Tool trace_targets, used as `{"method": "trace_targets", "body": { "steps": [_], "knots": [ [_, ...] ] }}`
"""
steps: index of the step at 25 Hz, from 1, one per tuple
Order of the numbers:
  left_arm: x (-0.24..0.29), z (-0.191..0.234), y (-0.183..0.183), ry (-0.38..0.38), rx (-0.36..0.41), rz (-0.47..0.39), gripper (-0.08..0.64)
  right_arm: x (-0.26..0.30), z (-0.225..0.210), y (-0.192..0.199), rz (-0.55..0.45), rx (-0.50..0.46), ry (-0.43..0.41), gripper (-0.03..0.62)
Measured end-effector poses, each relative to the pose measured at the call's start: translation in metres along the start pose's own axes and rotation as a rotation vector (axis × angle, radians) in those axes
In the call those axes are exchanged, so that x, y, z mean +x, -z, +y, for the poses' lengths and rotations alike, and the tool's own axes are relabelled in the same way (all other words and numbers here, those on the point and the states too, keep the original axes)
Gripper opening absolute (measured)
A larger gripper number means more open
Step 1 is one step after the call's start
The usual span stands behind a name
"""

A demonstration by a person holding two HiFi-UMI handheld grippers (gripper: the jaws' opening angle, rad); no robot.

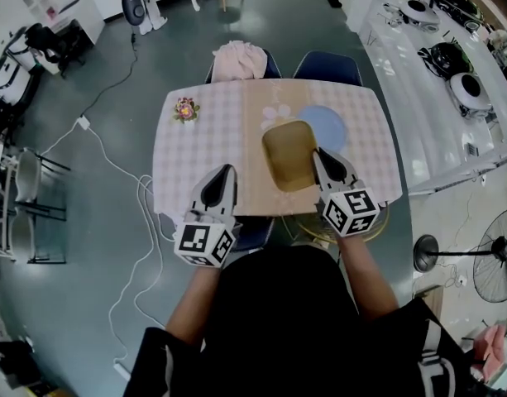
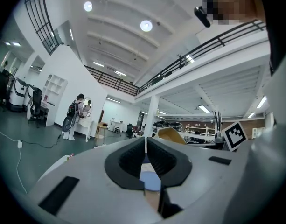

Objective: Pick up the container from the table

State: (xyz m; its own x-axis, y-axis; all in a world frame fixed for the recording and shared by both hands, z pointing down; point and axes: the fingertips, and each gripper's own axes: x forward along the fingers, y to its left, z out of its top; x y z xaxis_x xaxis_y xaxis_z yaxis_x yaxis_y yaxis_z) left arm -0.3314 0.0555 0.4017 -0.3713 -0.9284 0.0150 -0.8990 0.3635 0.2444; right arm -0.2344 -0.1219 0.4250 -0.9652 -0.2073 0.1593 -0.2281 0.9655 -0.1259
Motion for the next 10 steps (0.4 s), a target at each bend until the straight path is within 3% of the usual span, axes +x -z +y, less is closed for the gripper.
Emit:
{"method": "trace_targets", "body": {
  "steps": [10],
  "knots": [
    [-0.015,0.016,-0.004,-0.031,0.012,0.001,0.012,-0.005,-0.006,-0.001,0.000,-0.004,0.031,0.012]
  ]
}}
